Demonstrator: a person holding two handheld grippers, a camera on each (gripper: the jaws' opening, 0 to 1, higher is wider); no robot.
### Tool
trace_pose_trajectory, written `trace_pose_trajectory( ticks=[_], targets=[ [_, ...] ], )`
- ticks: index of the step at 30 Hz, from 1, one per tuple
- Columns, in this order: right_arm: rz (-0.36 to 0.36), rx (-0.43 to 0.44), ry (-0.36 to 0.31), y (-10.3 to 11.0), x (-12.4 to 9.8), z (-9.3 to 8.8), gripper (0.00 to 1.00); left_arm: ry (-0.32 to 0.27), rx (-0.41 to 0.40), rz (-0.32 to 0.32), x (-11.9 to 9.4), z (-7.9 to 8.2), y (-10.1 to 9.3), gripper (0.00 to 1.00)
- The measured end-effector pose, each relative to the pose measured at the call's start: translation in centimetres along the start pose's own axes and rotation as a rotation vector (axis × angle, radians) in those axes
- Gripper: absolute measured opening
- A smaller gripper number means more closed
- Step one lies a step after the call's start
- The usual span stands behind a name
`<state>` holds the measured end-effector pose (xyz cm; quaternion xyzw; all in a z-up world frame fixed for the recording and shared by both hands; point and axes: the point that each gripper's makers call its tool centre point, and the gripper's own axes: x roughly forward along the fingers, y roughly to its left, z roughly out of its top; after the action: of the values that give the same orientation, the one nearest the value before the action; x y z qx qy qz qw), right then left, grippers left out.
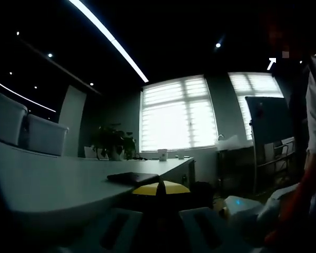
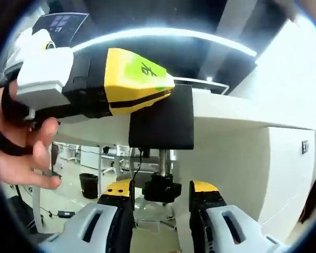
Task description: Clamp the fixed fixture on the desktop, loosen the retaining clip, secure it to the edge of the desk, and tighten the retaining clip.
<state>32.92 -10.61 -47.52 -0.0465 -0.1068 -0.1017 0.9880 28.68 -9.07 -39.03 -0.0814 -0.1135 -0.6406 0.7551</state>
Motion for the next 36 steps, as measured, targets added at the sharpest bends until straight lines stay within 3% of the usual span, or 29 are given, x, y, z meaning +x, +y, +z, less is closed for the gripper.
trace_pose_trajectory(
  ticks=[3,10,13,14,15,21,23,25,27,32,34,36],
  targets=[
    [-0.023,-0.058,0.037,-0.4,-0.1,-0.5,0.27,-0.003,-0.006,0.0,0.0,0.0,0.0,0.01],
    [0.004,-0.061,0.012,-0.7,-1.0,-0.3,0.27,-0.001,-0.001,0.0,0.1,0.0,0.0,0.01],
    [0.115,0.013,0.005,0.1,-0.1,-0.2,0.27,-0.002,0.0,0.001,0.1,0.1,0.0,0.01],
    [0.169,0.033,0.011,1.0,1.9,-0.8,0.27,-0.004,0.001,0.002,0.0,0.1,0.0,0.01],
    [0.221,0.044,0.025,1.0,2.0,-0.9,0.27,-0.005,0.002,0.002,0.0,0.1,0.1,0.01],
    [0.429,0.048,0.031,1.5,1.9,-1.0,0.27,0.003,0.005,0.004,0.0,0.0,0.1,0.01],
    [0.497,0.039,0.025,1.9,1.8,-1.0,0.27,0.003,0.003,0.003,0.0,0.0,0.1,0.01],
    [0.584,-0.022,0.028,2.2,1.7,-1.2,0.27,-0.002,-0.002,0.002,-0.1,0.0,0.1,0.01],
    [0.646,-0.004,0.04,2.5,1.6,-1.2,0.27,-0.007,-0.011,0.003,-0.1,0.0,0.1,0.01],
    [0.701,0.032,0.044,2.4,1.7,-1.5,0.27,-0.01,-0.01,0.003,-0.1,0.1,0.1,0.01],
    [0.691,0.038,0.05,2.6,1.7,-1.6,0.27,-0.01,-0.008,0.002,-0.1,0.0,0.1,0.01],
    [0.641,-0.037,0.071,2.4,1.7,-2.1,0.27,-0.01,-0.009,0.002,-0.1,0.1,0.1,0.01]
  ],
)
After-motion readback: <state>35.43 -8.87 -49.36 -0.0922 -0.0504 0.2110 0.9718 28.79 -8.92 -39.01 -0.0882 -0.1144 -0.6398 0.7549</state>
